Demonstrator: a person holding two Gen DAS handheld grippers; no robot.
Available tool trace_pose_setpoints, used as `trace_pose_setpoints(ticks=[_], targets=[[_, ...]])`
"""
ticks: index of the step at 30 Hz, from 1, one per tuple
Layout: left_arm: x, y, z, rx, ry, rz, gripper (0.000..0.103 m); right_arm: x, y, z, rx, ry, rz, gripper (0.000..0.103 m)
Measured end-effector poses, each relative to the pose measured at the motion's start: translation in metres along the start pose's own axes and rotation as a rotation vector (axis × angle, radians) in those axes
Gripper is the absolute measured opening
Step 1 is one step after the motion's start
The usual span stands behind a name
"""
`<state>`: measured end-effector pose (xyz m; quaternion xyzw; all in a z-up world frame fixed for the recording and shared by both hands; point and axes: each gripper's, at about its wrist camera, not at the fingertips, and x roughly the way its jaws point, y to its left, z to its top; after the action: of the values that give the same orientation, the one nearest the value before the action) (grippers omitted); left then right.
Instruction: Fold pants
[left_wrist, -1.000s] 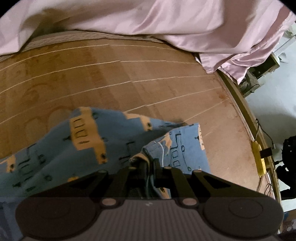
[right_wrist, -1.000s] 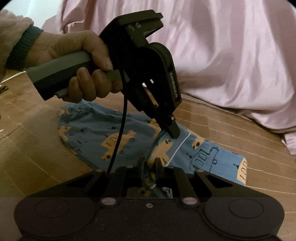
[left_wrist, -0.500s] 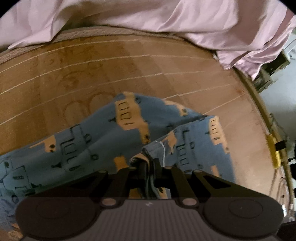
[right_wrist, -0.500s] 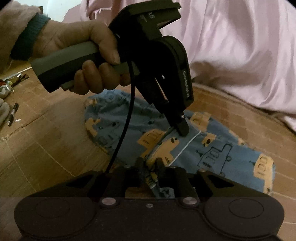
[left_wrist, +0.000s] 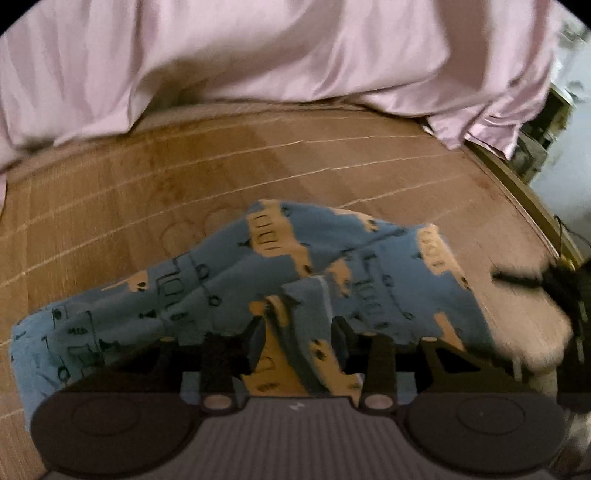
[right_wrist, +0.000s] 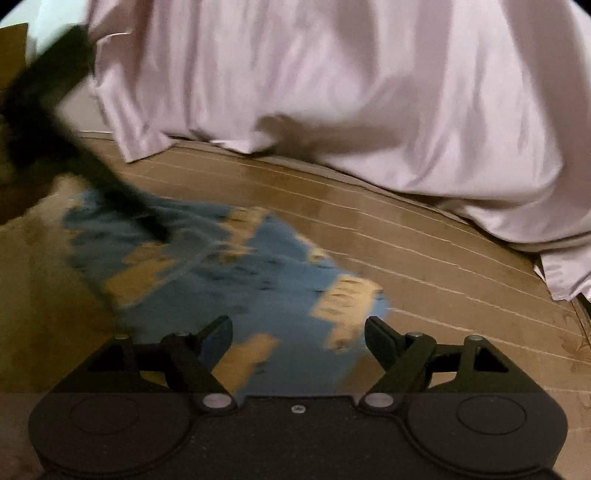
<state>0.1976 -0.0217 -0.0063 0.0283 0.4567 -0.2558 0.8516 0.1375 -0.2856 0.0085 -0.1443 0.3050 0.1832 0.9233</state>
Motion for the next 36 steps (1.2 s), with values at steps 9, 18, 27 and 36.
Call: trace_pose_setpoints(ticks=[9,18,27,36], targets=[[0.016,-0.046,-0.034,0.235,0.048,0.272,0.072,0.05,-0.03,-0.024,-0.113,-0.008,-0.239,0.099],[0.013,-0.027,-0.036,0.08,0.075,0.245,0.083,-0.002,-0.037,-0.014,0.107,0.007,-0.012,0.085],[0.015,-0.005,-0.042,-0.036,0.08,0.227,0.095,-0.003,-0.026,-0.028,0.279,0.141,0.024,0.05],[0.013,-0.015,-0.048,-0.103,0.058,0.269,0.096,0.007,-0.032,-0.036,0.255,0.13,0.003,0.004]])
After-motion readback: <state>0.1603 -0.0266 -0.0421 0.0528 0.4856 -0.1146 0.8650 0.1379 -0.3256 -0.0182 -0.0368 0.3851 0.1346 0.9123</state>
